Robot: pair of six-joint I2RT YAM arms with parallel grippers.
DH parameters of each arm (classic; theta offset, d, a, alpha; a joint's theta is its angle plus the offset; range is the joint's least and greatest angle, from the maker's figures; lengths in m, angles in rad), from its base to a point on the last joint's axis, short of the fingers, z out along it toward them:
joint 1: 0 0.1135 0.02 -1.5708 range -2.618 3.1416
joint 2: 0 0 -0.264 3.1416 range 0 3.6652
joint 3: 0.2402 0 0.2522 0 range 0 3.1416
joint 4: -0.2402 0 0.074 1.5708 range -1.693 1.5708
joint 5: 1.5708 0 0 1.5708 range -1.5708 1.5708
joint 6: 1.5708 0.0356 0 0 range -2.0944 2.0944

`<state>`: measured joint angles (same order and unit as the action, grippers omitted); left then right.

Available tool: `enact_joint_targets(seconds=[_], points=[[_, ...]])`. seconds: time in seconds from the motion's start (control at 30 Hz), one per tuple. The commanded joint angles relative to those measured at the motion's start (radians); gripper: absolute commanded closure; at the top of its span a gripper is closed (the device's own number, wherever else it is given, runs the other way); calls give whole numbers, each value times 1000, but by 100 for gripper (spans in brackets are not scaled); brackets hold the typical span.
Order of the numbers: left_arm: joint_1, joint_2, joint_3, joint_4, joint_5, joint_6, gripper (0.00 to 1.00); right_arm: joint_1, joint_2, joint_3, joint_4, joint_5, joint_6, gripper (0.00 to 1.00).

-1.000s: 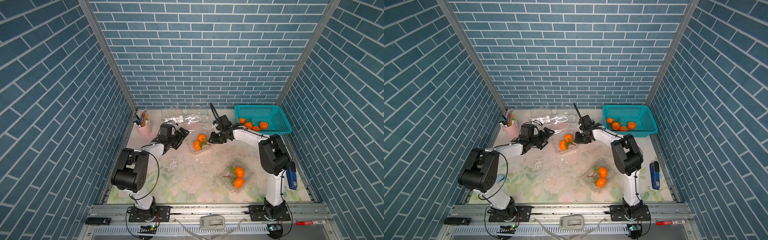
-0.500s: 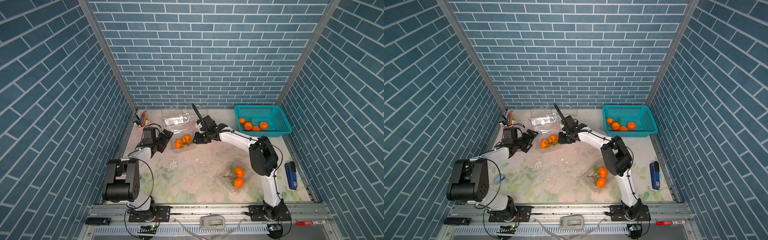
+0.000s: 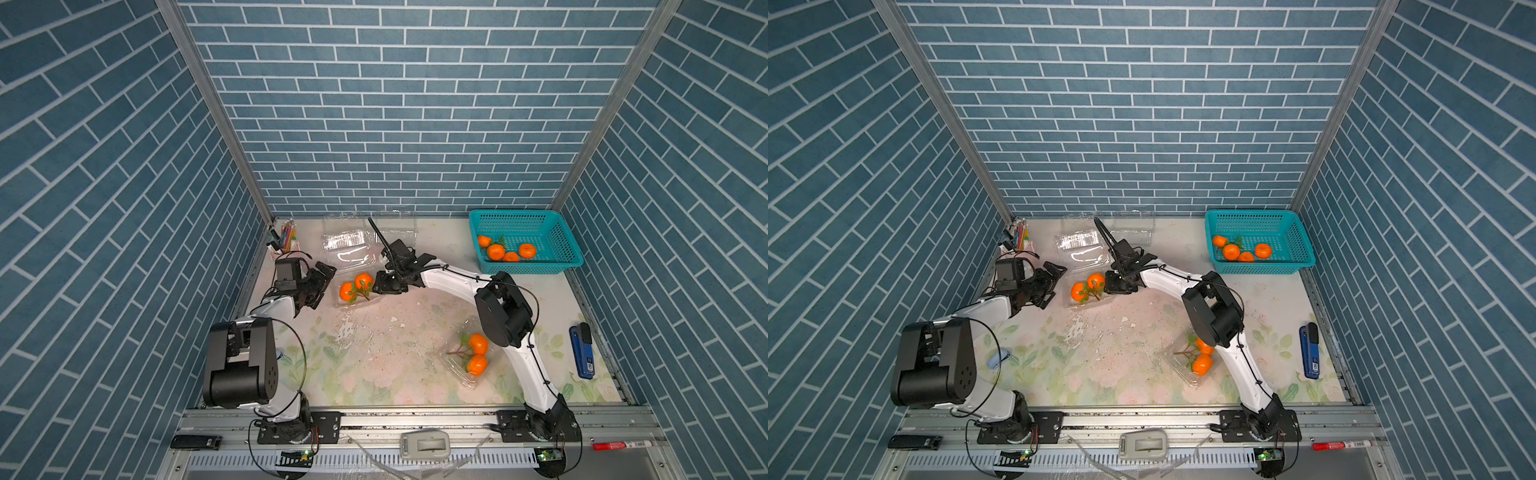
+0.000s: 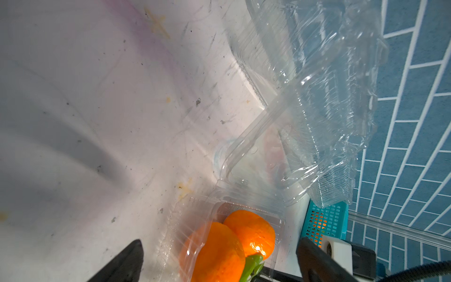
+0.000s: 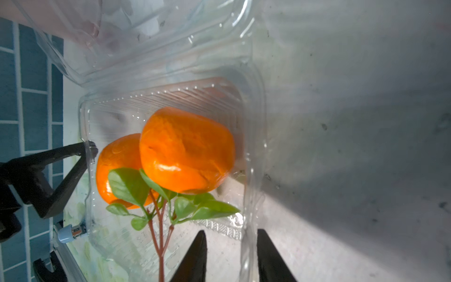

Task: Take oranges out of containers
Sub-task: Move the packing box to the center of the board, then pick up the orange from the packing box.

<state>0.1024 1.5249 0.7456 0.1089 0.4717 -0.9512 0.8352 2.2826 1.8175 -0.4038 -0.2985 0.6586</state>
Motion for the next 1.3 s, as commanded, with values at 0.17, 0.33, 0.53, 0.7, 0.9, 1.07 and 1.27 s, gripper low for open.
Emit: enact_joint_targets(seconds=[0.17,0.33,0.53,0.7,0.9,1.07,1.27], points=[[11,-22,32,-27,27,27,1,5,-171,-34,-78,100,-58,48],[11,-106,22,-107,11,58,1,5,-224,-33,-102,142,-100,40],[6,-206,-44,-124,58,76,1,21,-177,10,-87,21,-88,42],[-19,-219,-127,-84,107,62,1,56,-100,55,-93,-34,-77,50],[-55,-199,-198,15,124,5,1,70,-24,80,-97,-72,-61,56],[-73,-170,-228,73,122,-21,1,76,18,99,-99,-86,-50,58],[-94,-154,-233,92,111,-31,1,77,57,123,-99,-97,-41,60]])
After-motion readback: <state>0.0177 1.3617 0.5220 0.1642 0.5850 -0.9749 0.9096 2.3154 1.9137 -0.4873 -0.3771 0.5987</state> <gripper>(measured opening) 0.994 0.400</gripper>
